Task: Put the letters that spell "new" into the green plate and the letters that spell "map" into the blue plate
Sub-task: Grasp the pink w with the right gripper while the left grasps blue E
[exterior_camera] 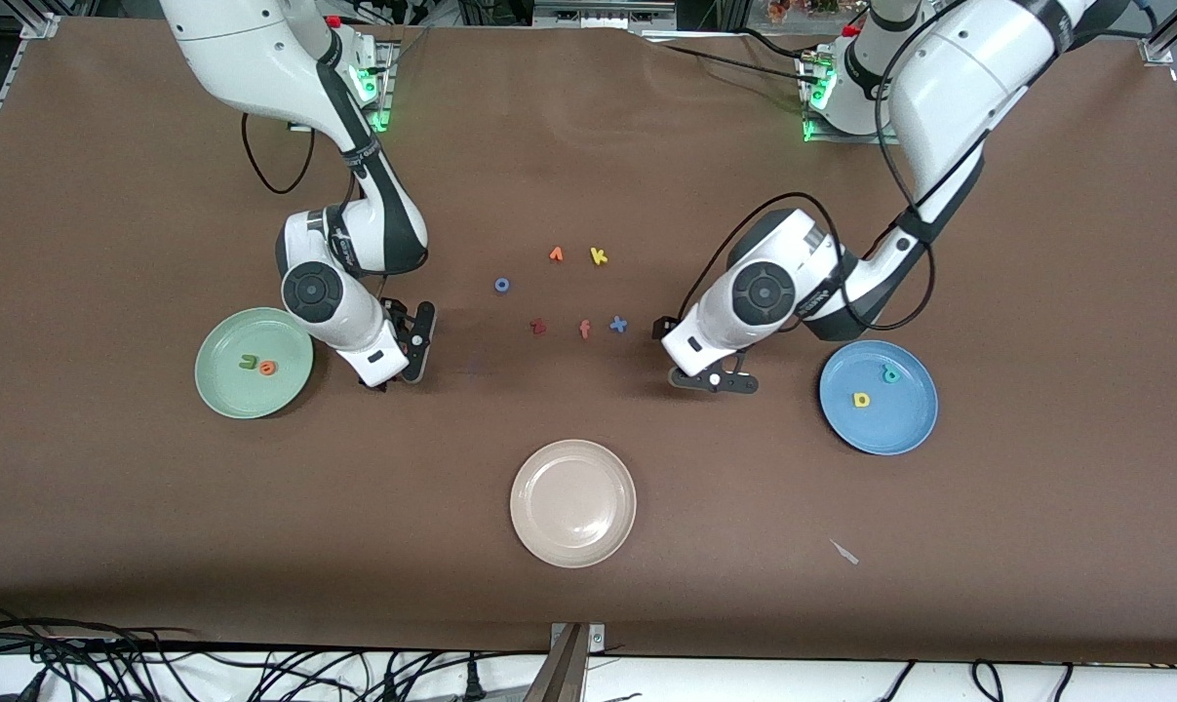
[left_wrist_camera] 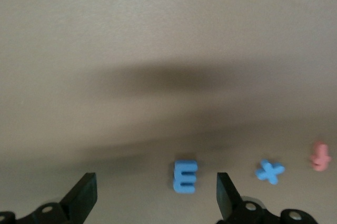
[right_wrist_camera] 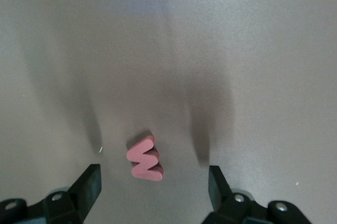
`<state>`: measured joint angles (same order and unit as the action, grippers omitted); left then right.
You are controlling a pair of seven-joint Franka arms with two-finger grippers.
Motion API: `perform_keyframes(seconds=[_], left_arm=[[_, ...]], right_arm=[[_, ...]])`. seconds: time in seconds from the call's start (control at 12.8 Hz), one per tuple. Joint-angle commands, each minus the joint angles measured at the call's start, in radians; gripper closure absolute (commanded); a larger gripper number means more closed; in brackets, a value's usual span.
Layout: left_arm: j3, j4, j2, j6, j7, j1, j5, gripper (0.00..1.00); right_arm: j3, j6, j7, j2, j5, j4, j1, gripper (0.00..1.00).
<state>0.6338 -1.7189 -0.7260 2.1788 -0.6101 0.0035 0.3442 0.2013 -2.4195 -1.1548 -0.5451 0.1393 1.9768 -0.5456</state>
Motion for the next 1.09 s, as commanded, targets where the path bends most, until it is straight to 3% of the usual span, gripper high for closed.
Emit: perform_keyframes(seconds=[0.0, 0.31, 0.47, 0.62, 0.86, 0.93, 1.01], left_arm=[[-0.016, 0.025, -0.024, 0.001, 0.01, -0.033, 0.056, 0.0], [-0.016, 0.012, -0.038, -0.001, 0.004, -0.071, 0.055, 0.13], [-0.017, 0.012, -0.062, 0.001, 0.003, -0.074, 0.056, 0.13], [-0.017, 0.01, -0.076, 0.013, 0.001, -0.074, 0.056, 0.13], [-0.038, 0.004, -0.089, 0.016, -0.005, -0.105, 0.068, 0.23], [-0.048, 0.004, -0.09, 0.018, -0.005, -0.111, 0.073, 0.31], [-0.048, 0.004, -0.09, 0.016, -0.005, -0.111, 0.073, 0.48]], right_arm=[[-0.008, -0.024, -0.031, -0.006, 0.0, 0.025, -0.001, 0.19], [-0.02, -0.039, -0.043, -0.012, 0.0, 0.028, -0.001, 0.37], [-0.022, -0.041, -0.055, -0.016, 0.0, 0.027, -0.01, 0.74], [-0.022, -0.044, -0.056, -0.016, 0.0, 0.027, -0.013, 0.96], [-0.022, -0.044, -0.056, -0.016, -0.001, 0.02, -0.014, 1.0], [-0.022, -0.04, -0.056, -0.015, 0.0, 0.016, -0.016, 1.0], [-0.022, -0.036, -0.056, -0.013, 0.002, 0.011, -0.016, 1.0]])
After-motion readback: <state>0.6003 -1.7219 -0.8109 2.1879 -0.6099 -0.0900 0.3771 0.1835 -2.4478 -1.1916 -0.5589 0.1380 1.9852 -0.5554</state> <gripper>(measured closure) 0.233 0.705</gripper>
